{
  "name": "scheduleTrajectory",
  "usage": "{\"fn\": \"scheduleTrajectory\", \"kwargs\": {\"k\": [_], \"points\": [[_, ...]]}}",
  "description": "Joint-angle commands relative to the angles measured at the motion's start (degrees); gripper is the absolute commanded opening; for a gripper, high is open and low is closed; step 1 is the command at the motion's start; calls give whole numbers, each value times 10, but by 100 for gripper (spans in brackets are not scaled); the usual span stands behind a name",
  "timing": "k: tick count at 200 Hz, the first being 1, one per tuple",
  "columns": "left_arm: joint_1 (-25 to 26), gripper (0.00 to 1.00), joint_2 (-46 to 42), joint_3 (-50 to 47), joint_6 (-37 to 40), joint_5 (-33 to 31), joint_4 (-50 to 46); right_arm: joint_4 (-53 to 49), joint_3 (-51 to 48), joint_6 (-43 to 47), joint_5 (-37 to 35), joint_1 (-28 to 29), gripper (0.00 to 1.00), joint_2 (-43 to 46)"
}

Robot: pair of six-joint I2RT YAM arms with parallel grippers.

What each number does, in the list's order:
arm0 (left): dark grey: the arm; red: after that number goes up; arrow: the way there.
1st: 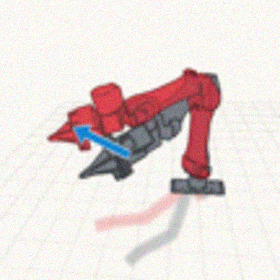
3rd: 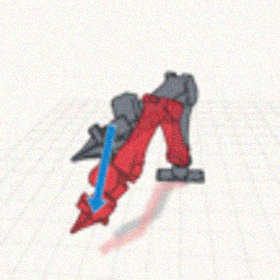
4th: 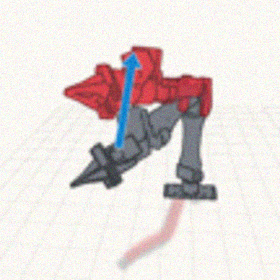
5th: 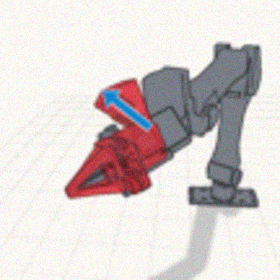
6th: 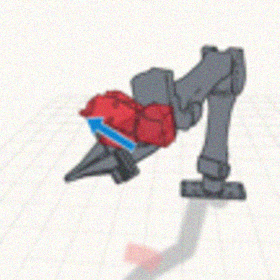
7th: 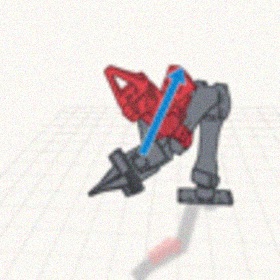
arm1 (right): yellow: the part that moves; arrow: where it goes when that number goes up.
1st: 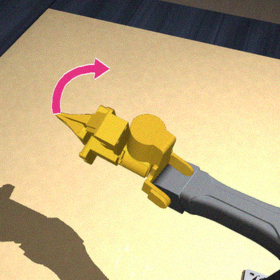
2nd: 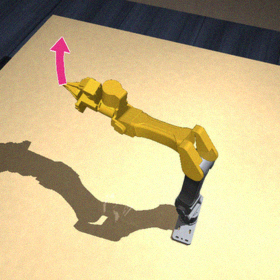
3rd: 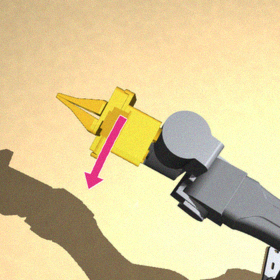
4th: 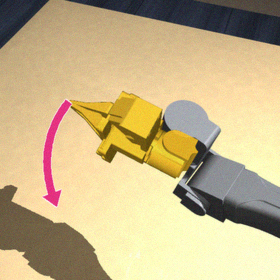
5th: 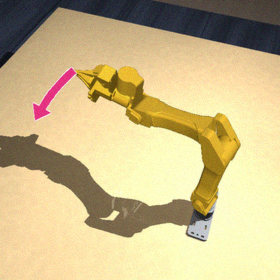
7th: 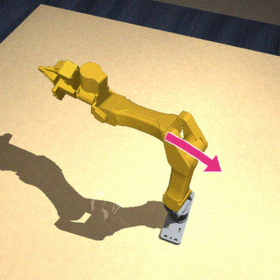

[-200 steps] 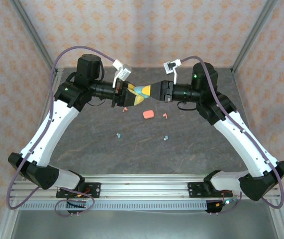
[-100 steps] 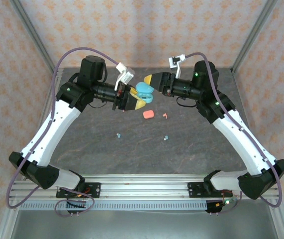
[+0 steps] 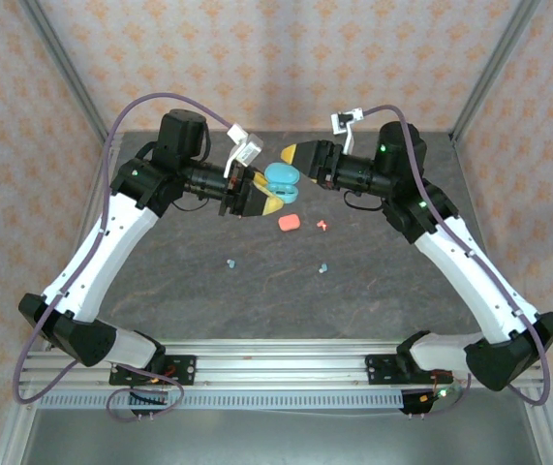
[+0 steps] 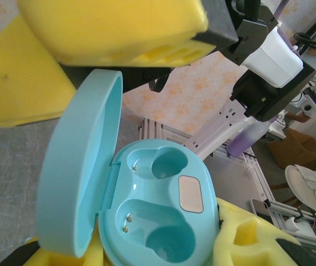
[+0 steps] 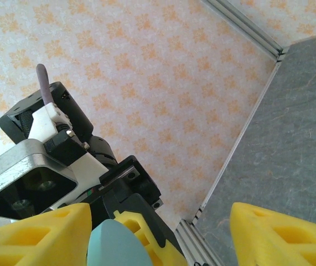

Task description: Insert wireless bluetooth earbuds into charging case

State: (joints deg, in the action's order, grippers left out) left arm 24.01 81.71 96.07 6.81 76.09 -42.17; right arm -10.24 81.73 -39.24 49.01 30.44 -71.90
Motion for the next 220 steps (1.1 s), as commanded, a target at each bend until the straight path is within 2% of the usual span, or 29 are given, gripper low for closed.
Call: {"fn": "scheduleTrajectory", "kwargs": {"k": [1,49,98,138,188,220], "points": [[-3,16,-1,22,18,13,-7,2,18,17,-7,0,68,19],[-14,16,-14,4,25,-25,-5,-57,38,28,-18,-1,70,27],[-21,15,-61,-59,25,-94,14,-100,37,-17,-48,-6,69,10],[-21,15,-94,-103,35,-148,5,-202,27,-11,-127,-12,65,-12],[-22,15,-147,-167,33,-220,19,-347,19,-36,-261,-9,60,-70],[-23,14,-168,-194,22,-255,15,-392,25,-29,-265,24,59,-145]]}}
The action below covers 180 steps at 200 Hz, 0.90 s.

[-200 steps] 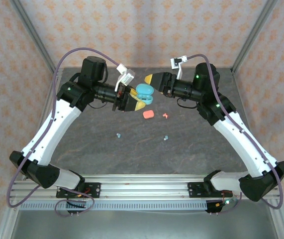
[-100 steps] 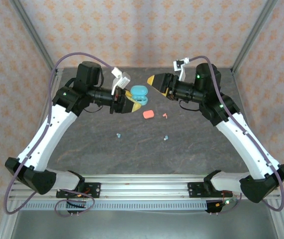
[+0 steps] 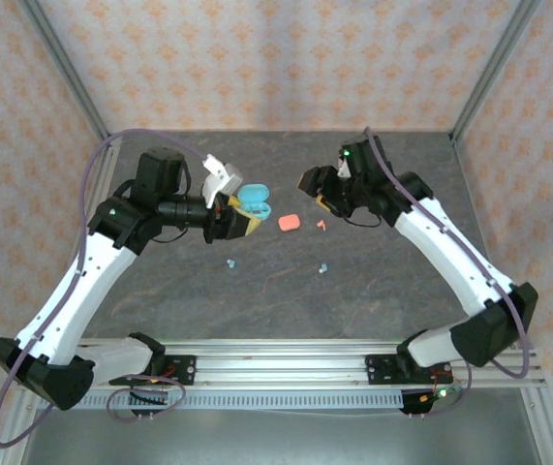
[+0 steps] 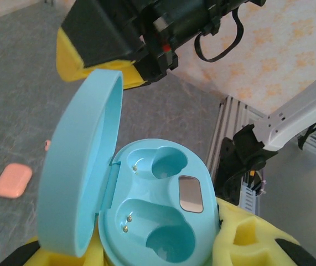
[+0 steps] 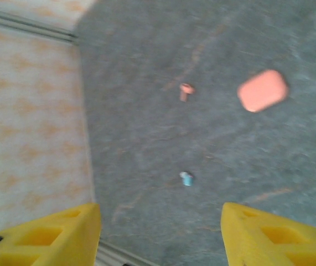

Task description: Insert wireless bluetooth earbuds into charging case

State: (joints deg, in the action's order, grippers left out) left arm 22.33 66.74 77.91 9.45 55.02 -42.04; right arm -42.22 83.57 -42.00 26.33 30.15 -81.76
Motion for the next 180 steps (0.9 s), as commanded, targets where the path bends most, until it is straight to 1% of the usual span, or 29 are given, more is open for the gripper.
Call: {"fn": "scheduleTrajectory", "kwargs": {"k": [1,25,39,62,86,97,119,131,159,180], "points": [[-6,14,-19,-13,-5,-46,13,-72,8,-1,-37,28,59,-49],[-5,14,-39,-34,-21,-69,17,-78,24,-7,-20,58,59,-118],[-7,14,-53,-47,-29,-84,19,-83,41,-8,-28,75,55,-162],[-6,14,-76,-59,-39,-111,10,-75,75,-10,-28,100,52,-230],[-6,15,-98,-77,-46,-146,1,-82,130,-6,-28,126,50,-299],[-5,15,-106,-86,-52,-160,2,-90,157,-3,-36,137,47,-329],[-5,15,-118,-99,-60,-170,10,-97,198,-2,-42,159,41,-377],[-5,15,-122,-101,-61,-177,7,-103,218,0,-40,171,39,-401],[-6,15,-128,-107,-53,-184,-6,-130,265,28,-37,196,39,-448],[-5,15,-135,-114,-51,-190,-10,-169,303,46,-40,207,38,-482]]}}
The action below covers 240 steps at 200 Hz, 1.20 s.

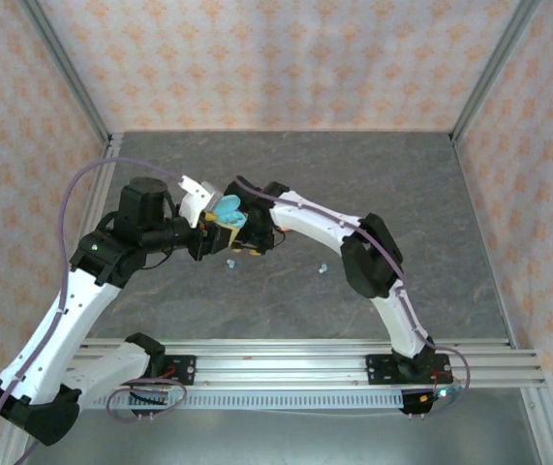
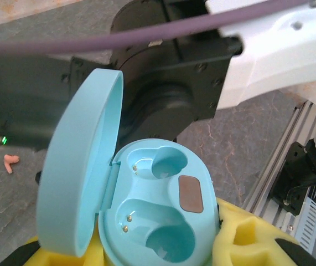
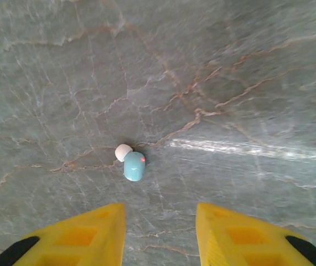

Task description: Insert wireless bluetooth earbuds into charging case

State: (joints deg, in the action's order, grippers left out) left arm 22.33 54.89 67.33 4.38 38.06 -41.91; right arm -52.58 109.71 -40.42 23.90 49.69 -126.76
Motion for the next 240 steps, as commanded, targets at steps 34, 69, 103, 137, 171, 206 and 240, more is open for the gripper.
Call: {"fn": "scheduleTrajectory", "kwargs": {"k": [34,69,103,137,171,206,240], "points": [[-5,15,-25,-23,-3,-24,-2,-108,90,46,-23,21,40,-73],[-5,15,-22,-30,-2,-22,6,-145,149,56,-32,24,41,-107],[-5,15,-10,-23,9,-19,5,-152,172,54,-28,24,44,-124],[-5,15,-1,-17,17,-18,2,-160,190,56,-25,30,46,-143],[-5,15,1,-15,21,-11,8,-159,201,61,-25,34,46,-156],[-5,15,6,-10,20,-15,0,-159,213,66,-26,34,46,-161],[-5,15,5,-10,21,-18,-3,-154,211,65,-25,35,45,-162]]}}
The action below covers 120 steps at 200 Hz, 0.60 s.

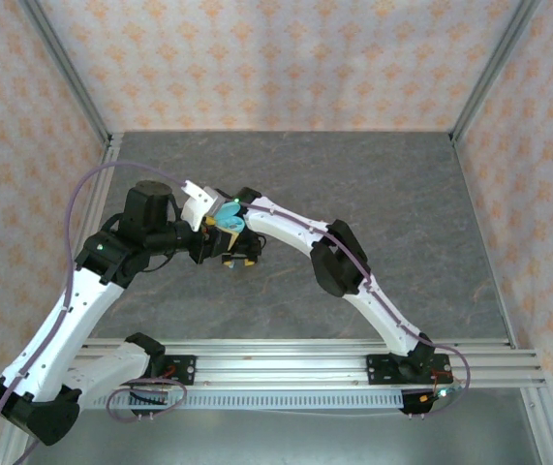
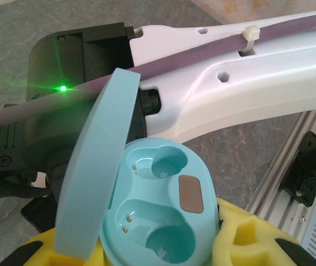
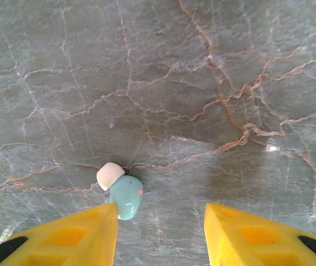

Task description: Insert wireless bluetooth earbuds into charging case

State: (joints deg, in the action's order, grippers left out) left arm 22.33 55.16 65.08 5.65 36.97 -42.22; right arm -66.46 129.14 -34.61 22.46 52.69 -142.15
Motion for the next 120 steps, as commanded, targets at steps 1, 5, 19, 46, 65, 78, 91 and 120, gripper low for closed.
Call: {"fn": "scheduleTrajectory", "kwargs": {"k": [1,5,19,46,65,78,91,120], "points": [[-5,15,3,13,8,-7,0,-15,17,7,-11,5,45,-9],[-5,15,3,14,8,-7,0,-14,17,7,-10,6,45,-10],[-5,15,4,15,9,-8,-1,-13,18,7,-8,6,45,-12],[-5,15,7,17,8,-6,-2,-7,20,7,-6,7,44,-15],[-5,15,8,20,12,-6,-7,-10,30,6,-3,8,43,-20],[-5,15,10,20,14,-7,-9,-13,38,6,-3,10,43,-22],[-5,15,12,22,16,-8,-10,-13,43,6,-5,11,42,-22],[-5,15,20,28,21,-5,-12,-14,53,7,-2,12,41,-30]]}}
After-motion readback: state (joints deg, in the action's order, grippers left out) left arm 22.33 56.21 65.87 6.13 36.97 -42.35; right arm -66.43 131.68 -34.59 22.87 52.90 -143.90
